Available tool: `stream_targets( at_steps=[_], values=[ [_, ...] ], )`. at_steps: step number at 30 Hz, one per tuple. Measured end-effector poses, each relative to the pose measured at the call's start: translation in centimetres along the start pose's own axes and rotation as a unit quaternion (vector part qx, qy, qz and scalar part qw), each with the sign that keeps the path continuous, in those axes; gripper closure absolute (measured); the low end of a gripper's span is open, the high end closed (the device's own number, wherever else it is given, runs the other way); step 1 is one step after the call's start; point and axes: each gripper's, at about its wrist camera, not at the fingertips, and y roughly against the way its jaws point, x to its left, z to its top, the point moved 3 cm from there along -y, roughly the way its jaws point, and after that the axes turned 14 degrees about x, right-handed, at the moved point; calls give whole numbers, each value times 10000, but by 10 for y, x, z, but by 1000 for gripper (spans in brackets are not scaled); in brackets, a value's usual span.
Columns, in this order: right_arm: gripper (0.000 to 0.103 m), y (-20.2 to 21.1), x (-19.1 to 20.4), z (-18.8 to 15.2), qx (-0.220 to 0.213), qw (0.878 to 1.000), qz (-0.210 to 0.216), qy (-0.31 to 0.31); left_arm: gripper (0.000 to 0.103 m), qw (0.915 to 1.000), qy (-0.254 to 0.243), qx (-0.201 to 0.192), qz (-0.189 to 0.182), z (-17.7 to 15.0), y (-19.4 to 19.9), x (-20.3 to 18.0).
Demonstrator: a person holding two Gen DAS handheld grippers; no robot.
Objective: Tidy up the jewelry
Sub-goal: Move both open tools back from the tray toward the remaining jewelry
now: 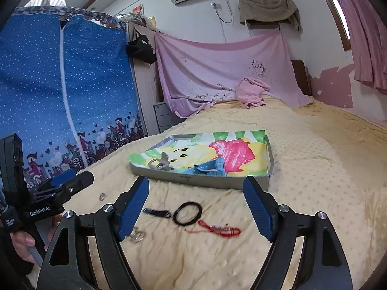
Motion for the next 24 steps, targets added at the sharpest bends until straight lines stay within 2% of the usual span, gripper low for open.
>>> stream_targets(
  at_steps=[12,18,24],
  values=[
    [27,22,16,-38,181,9997,-92,111,0,9997,-166,126,91,-32,20,8],
    [27,13,18,-53,497,9986,-156,73,0,9978,-448,461,130,-45,10,12],
    [27,4,18,-70,854,9961,-220,47,0,9947,-607,824,-30,-55,0,12]
  ],
)
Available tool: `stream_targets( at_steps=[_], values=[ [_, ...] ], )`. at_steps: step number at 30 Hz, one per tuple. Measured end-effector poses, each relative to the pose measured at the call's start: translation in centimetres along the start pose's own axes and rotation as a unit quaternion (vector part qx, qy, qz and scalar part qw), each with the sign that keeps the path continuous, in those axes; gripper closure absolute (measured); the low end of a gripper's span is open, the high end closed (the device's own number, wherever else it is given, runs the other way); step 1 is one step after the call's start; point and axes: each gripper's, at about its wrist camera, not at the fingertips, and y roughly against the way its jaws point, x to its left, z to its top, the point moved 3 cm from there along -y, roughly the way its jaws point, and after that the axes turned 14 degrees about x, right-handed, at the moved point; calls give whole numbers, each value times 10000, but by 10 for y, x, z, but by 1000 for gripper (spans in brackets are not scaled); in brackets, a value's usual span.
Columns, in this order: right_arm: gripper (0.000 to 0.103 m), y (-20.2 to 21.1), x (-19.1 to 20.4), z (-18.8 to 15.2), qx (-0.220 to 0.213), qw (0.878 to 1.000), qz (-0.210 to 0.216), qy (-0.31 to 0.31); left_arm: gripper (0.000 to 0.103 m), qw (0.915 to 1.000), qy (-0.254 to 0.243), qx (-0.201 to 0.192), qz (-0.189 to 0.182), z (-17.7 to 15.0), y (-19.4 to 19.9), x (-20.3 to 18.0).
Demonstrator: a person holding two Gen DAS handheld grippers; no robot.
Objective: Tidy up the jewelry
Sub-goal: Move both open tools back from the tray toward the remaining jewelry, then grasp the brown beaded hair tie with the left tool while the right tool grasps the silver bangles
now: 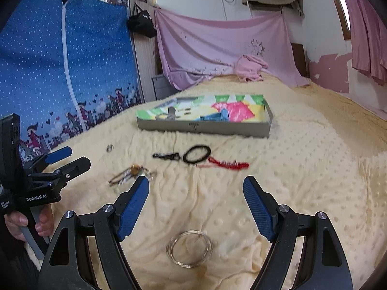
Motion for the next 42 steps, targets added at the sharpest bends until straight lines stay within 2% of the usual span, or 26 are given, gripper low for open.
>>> stream_targets(
  at_steps=[6,11,12,14,21,22,24,26,28,31,36,42],
  values=[
    [27,-9,2,-18,428,9991,-47,-49,0,9991,-131,339,-238,-1,-15,-4],
    [28,-16,4,-32,715,9973,-56,-127,2,9982,-328,399,-310,-4,-19,-13],
    [29,-17,4,-33,747,9971,-58,-144,6,9981,-354,405,-313,-4,-20,-14],
    [38,-19,3,-36,823,9964,-71,-167,12,9975,-445,448,-328,-4,-22,-17],
    [59,-30,4,-45,1095,9936,-1,-285,37,9951,-758,562,-308,-5,-29,-29],
    [64,-33,4,-46,1124,9932,14,-294,39,9947,-794,583,-283,-5,-30,-31],
    [69,-37,5,-46,1168,9927,35,-296,48,9943,-821,636,-245,-5,-33,-32],
    [81,-42,6,-45,1238,9918,64,-298,52,9940,-827,683,-231,-4,-36,-33],
    [84,-45,7,-43,1275,9914,97,-289,59,9938,-809,725,-224,-3,-39,-32],
    [95,-50,12,-39,1303,9911,149,-230,68,9939,-775,750,-244,-3,-40,-31],
    [98,-54,16,-30,1263,9916,215,-158,91,9941,-721,751,-306,-3,-41,-30],
    [99,-55,19,-16,1122,9932,294,-121,98,9952,-591,648,-445,1,-38,-25]
  ],
)
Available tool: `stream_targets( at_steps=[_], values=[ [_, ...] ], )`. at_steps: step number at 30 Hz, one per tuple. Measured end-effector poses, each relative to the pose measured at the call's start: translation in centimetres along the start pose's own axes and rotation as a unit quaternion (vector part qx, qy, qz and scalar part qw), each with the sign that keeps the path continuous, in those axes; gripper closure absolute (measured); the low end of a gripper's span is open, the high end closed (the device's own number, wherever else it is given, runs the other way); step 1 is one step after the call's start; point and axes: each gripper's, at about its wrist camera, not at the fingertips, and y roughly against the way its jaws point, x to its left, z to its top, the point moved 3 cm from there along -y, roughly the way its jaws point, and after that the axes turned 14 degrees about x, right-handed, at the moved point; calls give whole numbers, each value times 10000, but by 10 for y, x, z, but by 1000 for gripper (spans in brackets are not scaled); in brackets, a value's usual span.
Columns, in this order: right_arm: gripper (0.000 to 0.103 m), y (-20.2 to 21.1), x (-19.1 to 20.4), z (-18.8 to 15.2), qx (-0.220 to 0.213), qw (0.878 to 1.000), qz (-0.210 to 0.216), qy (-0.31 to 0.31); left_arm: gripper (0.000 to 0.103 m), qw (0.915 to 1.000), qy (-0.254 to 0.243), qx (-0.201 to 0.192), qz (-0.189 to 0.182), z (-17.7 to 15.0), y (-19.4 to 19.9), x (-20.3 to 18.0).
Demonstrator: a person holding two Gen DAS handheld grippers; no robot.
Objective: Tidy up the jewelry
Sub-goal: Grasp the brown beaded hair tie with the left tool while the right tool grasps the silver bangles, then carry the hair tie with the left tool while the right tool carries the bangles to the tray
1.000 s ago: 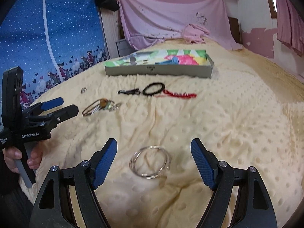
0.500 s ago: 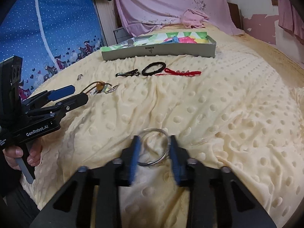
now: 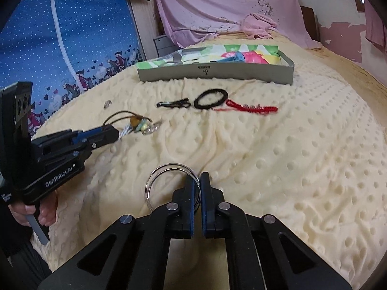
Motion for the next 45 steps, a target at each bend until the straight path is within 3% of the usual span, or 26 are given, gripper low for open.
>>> stream_targets(
  at_steps=[20,32,40,45],
  values=[
    [99,12,0,90,-862,9957,308,172,98,9967,378,-391,-596,70,22,27],
    [99,-8,-12,106,-774,9960,442,53,98,9957,554,-312,-680,89,0,33],
    [99,-11,-19,158,-979,9947,242,189,98,9931,671,-583,-764,144,-16,40],
    [99,-17,-46,199,-1040,9945,-60,-40,98,9918,693,-719,-803,177,-37,36]
  ],
)
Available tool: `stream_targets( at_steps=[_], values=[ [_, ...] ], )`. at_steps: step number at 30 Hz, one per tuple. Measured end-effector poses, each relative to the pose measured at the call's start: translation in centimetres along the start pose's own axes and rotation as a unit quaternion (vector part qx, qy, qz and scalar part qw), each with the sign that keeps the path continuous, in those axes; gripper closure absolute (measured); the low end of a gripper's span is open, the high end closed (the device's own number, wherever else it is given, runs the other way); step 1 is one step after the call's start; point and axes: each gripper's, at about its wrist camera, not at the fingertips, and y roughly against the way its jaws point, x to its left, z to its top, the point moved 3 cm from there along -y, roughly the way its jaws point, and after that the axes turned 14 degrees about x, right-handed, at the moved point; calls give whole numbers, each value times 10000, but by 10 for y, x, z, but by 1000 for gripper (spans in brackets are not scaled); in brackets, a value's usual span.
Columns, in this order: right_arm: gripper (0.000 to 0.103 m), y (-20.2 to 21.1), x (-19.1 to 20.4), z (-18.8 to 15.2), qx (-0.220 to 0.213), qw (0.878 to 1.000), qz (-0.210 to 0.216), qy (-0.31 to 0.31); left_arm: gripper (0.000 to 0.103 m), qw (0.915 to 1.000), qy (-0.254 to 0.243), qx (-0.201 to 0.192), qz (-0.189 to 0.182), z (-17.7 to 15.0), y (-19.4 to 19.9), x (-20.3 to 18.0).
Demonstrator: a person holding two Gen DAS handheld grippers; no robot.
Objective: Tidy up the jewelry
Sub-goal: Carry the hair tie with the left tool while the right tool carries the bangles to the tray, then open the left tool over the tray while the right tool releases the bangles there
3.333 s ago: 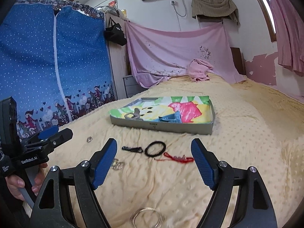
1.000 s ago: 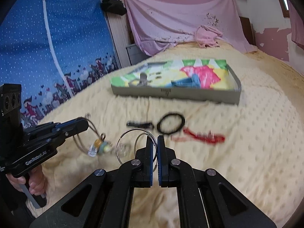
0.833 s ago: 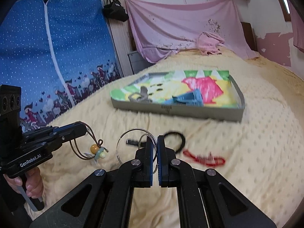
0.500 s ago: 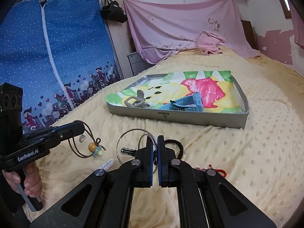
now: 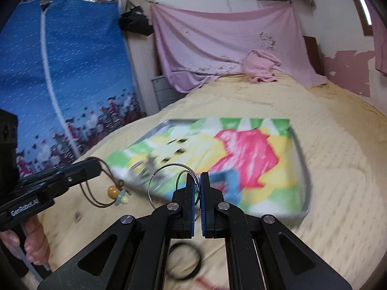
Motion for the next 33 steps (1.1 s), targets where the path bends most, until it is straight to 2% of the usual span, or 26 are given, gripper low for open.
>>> stream_targets(
  at_steps=[5,10,17,22,25,29,33],
  values=[
    [99,-23,-30,22,117,9989,-420,-188,98,10000,7,43,23,14,-35,-4],
    [99,-46,-57,24,385,9960,-678,-435,98,9997,56,231,85,16,-64,-4],
    [99,-69,-68,11,739,9937,-652,-531,98,9975,278,607,247,5,-88,1],
    [99,-75,-65,7,925,9926,-646,-451,98,9960,379,755,292,-6,-91,5],
    [93,-74,-65,3,962,9921,-670,-436,98,9952,411,828,335,-11,-89,8],
    [72,-65,-65,-2,830,9934,-635,-465,98,9946,421,877,350,-17,-85,8],
    [70,-51,-65,-5,598,9951,-627,-472,98,9949,420,852,349,-22,-78,6]
  ],
)
